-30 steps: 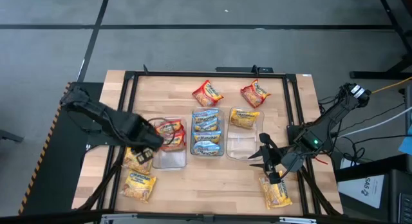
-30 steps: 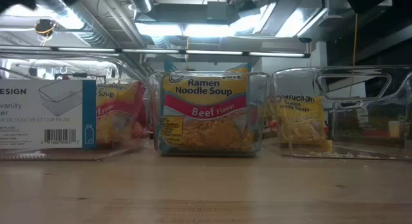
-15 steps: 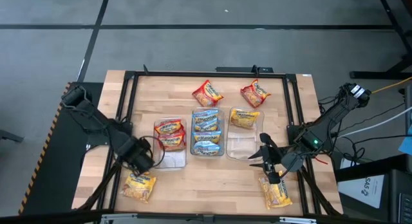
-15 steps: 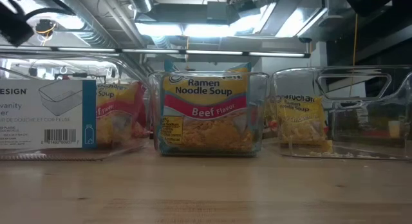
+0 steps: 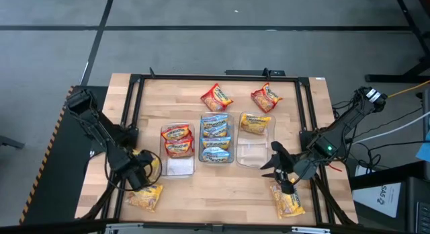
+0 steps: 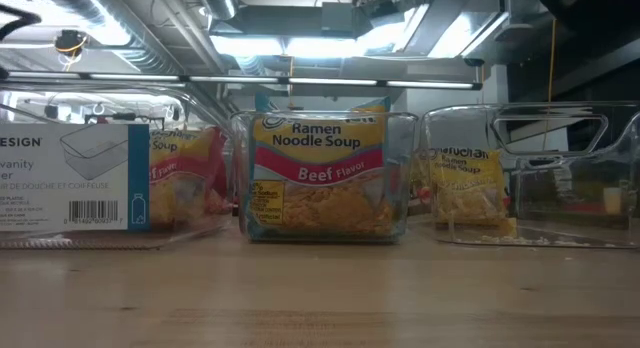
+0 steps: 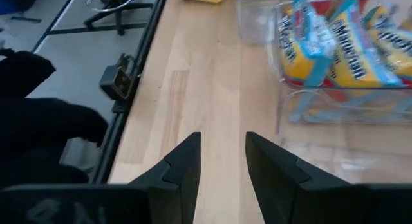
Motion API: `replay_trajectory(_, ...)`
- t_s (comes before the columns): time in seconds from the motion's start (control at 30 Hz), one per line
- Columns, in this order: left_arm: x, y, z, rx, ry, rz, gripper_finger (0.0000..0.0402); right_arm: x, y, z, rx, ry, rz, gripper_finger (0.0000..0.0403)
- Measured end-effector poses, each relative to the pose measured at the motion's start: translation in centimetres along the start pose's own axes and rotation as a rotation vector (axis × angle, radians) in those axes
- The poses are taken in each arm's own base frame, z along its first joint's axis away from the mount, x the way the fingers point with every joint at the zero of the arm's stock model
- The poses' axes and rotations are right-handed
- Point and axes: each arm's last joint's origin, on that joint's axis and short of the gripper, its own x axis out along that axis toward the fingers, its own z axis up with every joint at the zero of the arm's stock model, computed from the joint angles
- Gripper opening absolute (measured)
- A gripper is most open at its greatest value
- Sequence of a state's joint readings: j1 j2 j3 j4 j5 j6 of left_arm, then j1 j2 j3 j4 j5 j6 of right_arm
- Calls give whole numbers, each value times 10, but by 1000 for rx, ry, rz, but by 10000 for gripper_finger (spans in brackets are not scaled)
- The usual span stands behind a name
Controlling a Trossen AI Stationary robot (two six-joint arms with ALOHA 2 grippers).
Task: Sort Maruchan noodles
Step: Put the yellow noodle pack into the right transparent bin
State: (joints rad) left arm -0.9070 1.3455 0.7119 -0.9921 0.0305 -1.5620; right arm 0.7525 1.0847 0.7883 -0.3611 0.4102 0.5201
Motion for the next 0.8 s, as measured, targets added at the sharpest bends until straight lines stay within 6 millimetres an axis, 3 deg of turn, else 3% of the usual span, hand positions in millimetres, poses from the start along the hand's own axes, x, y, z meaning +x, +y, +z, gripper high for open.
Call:
replay_trajectory(0.23, 7, 1, 0, -18, 5, -30, 133, 0, 1, 0, 0, 11, 19, 127)
replay_trajectory(0.33, 3, -3, 0, -29, -13, -42, 95, 0, 1, 0, 0, 16, 29, 127)
replay_trajectory(0.43, -3, -8, 0, -32, -21, -63, 27, 0, 1, -1, 0, 19, 32, 127)
replay_trajectory(0.53, -8, -10, 0, -67, -19, -65, 5, 0, 1, -1, -1, 20, 32, 127)
replay_trajectory(0.67, -29, -13, -1, -85, -9, -39, 1, 0, 0, -1, -5, 28, 29, 127)
replay_trajectory(0.8, -67, -14, -3, -86, 15, 4, 1, 0, 1, -1, -4, 27, 29, 127)
